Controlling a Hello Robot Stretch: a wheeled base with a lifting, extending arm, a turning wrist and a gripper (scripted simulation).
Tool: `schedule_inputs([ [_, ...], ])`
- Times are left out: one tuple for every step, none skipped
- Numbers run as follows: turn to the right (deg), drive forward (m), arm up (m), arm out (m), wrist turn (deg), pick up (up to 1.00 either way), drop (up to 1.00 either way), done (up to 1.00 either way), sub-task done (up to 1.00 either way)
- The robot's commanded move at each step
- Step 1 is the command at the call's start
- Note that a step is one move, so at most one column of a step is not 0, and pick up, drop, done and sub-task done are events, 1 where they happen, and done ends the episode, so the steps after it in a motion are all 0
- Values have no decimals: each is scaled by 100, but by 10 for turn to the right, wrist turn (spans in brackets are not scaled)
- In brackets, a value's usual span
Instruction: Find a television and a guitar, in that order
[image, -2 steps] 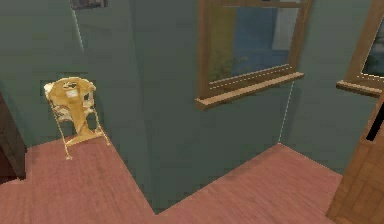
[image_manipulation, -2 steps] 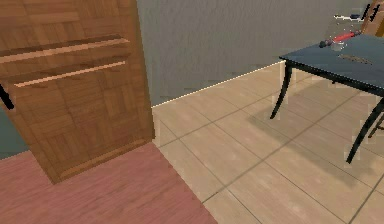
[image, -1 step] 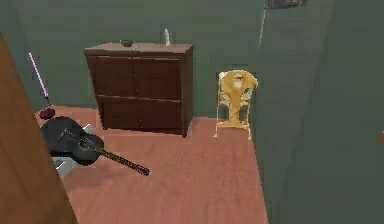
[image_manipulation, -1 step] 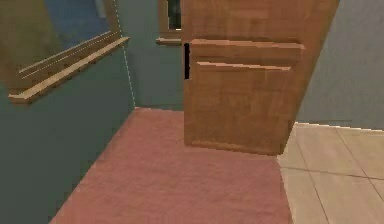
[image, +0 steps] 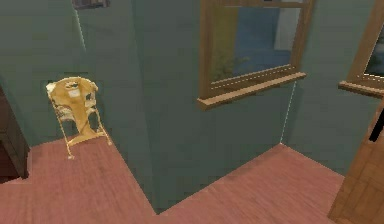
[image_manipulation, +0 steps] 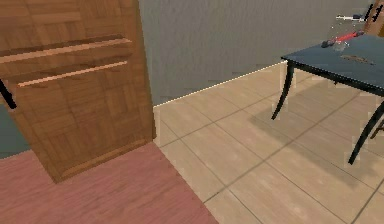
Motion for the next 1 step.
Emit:
schedule_inputs([
  [-450,0,0,0,0,0,0,0,0],
])
